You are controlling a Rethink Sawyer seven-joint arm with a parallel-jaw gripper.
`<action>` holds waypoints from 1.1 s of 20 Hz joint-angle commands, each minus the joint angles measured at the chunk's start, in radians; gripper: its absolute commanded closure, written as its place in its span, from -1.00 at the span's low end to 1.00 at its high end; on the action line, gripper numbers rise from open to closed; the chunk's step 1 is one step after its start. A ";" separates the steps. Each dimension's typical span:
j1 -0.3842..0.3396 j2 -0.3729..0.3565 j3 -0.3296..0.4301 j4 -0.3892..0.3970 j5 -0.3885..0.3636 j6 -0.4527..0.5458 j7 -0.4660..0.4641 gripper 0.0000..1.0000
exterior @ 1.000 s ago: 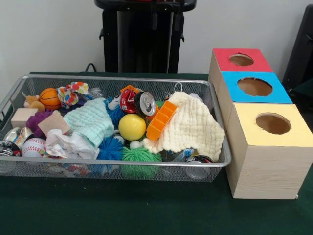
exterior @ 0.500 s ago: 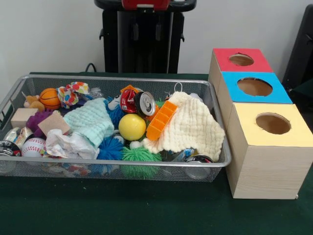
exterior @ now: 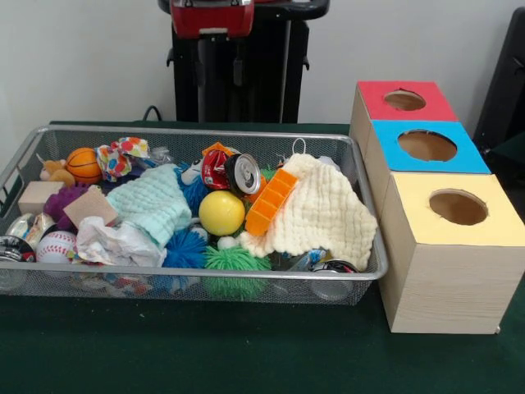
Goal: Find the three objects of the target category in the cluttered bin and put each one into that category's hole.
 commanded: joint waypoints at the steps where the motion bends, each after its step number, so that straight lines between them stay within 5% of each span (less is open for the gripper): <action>1: -0.078 0.064 0.185 -0.096 -0.097 0.023 -0.206 -1.00; 22: -0.249 0.116 0.374 -0.207 -0.167 0.214 -0.287 -1.00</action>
